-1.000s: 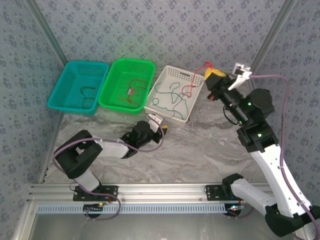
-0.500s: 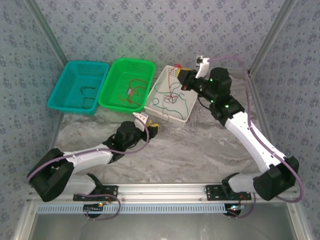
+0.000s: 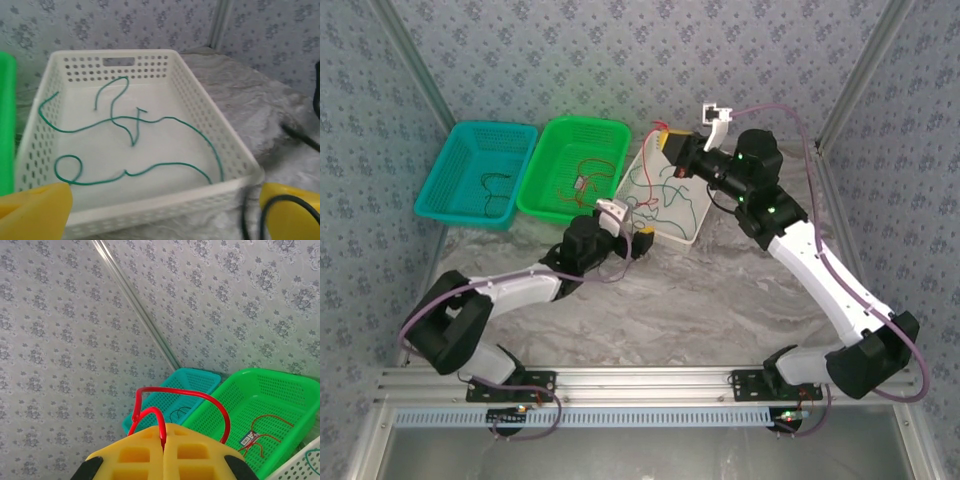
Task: Untangle the cables
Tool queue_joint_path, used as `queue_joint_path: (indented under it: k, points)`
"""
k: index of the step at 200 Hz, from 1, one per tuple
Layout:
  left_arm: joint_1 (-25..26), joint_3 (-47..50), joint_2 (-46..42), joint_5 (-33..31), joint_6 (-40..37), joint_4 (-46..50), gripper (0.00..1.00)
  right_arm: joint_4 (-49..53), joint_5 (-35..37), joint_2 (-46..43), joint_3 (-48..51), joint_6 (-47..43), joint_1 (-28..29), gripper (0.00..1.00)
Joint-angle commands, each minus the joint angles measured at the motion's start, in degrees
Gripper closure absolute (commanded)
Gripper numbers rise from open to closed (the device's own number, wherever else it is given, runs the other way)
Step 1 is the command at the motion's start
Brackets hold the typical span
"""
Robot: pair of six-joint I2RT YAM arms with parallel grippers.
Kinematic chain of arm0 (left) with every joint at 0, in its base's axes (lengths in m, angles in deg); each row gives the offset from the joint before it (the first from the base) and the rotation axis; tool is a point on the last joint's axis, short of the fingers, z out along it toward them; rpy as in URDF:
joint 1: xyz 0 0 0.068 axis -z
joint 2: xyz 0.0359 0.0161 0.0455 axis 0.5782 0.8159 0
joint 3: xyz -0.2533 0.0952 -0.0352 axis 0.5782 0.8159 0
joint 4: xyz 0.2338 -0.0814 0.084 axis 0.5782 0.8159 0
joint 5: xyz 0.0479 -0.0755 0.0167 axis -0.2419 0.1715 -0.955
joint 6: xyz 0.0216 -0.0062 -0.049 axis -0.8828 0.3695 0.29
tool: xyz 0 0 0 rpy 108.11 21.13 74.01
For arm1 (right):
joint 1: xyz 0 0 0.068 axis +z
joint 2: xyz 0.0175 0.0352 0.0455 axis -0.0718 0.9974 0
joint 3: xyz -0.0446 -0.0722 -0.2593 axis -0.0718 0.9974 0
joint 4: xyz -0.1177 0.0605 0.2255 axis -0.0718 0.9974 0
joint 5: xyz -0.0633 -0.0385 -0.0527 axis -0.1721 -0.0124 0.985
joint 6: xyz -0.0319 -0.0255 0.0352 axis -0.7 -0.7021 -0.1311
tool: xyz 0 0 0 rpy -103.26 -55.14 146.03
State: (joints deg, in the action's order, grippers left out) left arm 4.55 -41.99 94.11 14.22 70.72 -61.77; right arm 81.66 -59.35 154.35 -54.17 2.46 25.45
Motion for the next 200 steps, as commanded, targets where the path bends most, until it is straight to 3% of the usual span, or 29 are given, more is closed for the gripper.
queue_joint_path:
  k: [1,16,34,55,94,118,160,178,200]
  points:
    - [-0.42,-2.1,2.09,6.89,-1.42,-9.19,0.1,-1.52,-1.37,-2.53,-1.6,0.98,0.66,1.0]
    - [-0.28,-3.97,3.47,10.5,-0.22,-8.9,0.25,-1.95,-0.93,-3.11,-0.92,1.31,0.63,1.0]
    - [-0.17,-4.26,5.06,6.51,0.9,-8.81,0.69,-2.93,-0.6,-4.32,0.0,1.45,0.57,1.0]
    - [-1.65,-1.72,4.86,1.05,4.23,-10.09,1.0,-3.29,1.29,-6.09,1.04,0.64,0.17,1.0]
    - [-4.26,7.79,-5.41,-13.08,12.49,-7.46,1.0,-1.4,9.55,-11.54,5.01,-2.35,-4.29,1.0]
    - [-8.53,14.39,-17.66,-19.92,18.15,1.08,1.0,0.8,14.59,-17.07,9.05,-1.03,-12.4,1.0]
    - [-21.67,21.83,-37.37,-23.06,27.67,18.71,1.0,3.14,25.19,-28.67,21.11,3.1,-25.59,1.0]
    - [-26.39,22.33,-42.9,-18.66,29.87,24.68,1.0,4.13,21.88,-29.73,22.1,4.34,-28.76,1.0]
    - [-26.69,19.72,-44.35,-13.33,29.16,30.12,1.0,1.14,13.78,-25.72,21.41,4.54,-25.9,1.0]
